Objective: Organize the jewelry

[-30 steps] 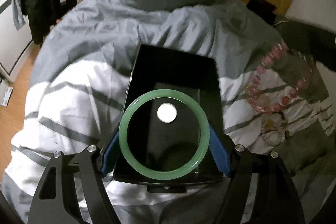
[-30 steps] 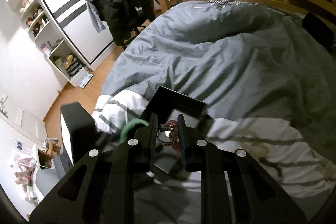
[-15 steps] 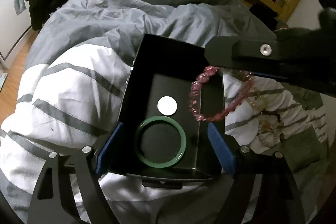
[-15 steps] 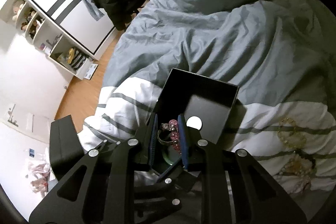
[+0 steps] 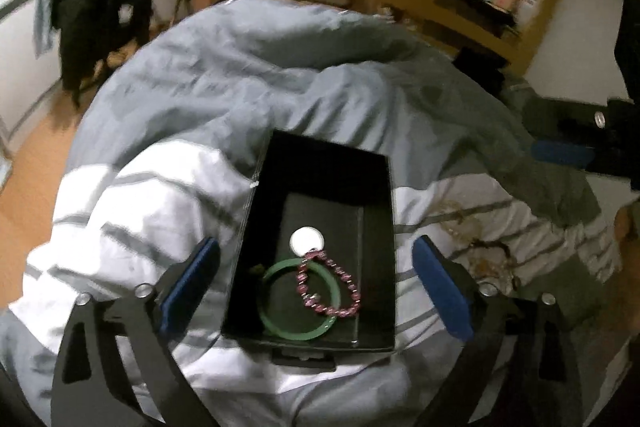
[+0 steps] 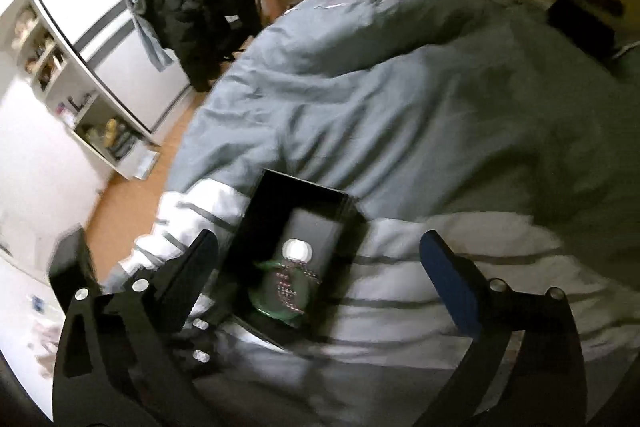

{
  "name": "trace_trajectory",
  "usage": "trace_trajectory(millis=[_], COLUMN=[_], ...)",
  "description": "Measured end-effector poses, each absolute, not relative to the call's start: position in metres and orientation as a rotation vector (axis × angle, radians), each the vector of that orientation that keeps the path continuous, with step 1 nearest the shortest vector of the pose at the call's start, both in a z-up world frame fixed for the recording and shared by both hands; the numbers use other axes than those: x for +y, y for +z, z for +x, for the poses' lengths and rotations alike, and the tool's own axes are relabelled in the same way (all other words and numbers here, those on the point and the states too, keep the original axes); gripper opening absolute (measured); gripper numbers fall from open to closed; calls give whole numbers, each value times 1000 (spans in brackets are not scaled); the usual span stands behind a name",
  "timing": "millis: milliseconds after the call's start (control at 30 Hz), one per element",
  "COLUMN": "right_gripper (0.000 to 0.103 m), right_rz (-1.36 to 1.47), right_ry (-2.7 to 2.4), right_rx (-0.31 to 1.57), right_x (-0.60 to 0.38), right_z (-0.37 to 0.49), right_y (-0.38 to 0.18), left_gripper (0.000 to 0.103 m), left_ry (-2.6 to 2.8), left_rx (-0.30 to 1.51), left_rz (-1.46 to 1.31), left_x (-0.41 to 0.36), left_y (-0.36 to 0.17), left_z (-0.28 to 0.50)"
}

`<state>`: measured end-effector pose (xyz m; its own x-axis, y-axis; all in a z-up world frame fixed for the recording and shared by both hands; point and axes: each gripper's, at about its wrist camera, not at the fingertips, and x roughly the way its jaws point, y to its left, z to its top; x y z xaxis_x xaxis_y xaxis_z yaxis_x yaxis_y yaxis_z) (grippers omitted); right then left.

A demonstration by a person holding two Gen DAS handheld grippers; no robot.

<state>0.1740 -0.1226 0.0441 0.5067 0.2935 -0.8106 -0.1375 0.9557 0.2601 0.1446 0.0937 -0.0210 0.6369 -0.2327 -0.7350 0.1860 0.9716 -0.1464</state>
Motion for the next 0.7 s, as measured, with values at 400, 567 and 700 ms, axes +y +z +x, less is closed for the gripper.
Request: trace_trajectory(millis=[400, 567, 700], right_gripper=[99, 95, 73], right_rz=[24, 116, 127], right_ry=[120, 135, 162], right_rx=[961, 1003, 1076], right_x=[-242, -260, -255], right_z=[76, 68, 70], right_y=[14, -31, -66], left_gripper=[96, 96, 96], left_ry=[-331, -381, -365], left_rx=[769, 736, 782], left_rz=[186, 217, 255], left_x=[-5, -47, -81], left_y=[-19, -26, -50], left_z=[106, 112, 134])
